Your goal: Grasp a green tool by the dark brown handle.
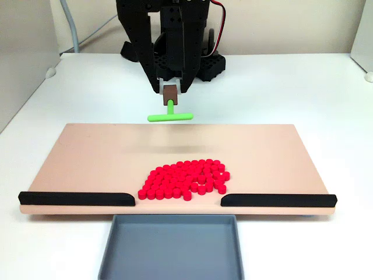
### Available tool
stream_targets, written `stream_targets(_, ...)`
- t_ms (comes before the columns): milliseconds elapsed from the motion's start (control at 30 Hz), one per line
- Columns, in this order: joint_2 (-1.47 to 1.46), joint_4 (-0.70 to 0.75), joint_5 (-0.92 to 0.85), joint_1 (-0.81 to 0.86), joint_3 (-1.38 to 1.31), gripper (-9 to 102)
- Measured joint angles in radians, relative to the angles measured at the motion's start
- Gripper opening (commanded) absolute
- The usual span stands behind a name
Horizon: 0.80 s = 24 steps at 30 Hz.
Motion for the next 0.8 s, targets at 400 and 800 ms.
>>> stream_targets(400, 0.000, 0.000, -0.014, -0.011, 0.000, 0)
stream_targets(800, -0.017, -0.011, 0.002, -0.011, -0.006, 0)
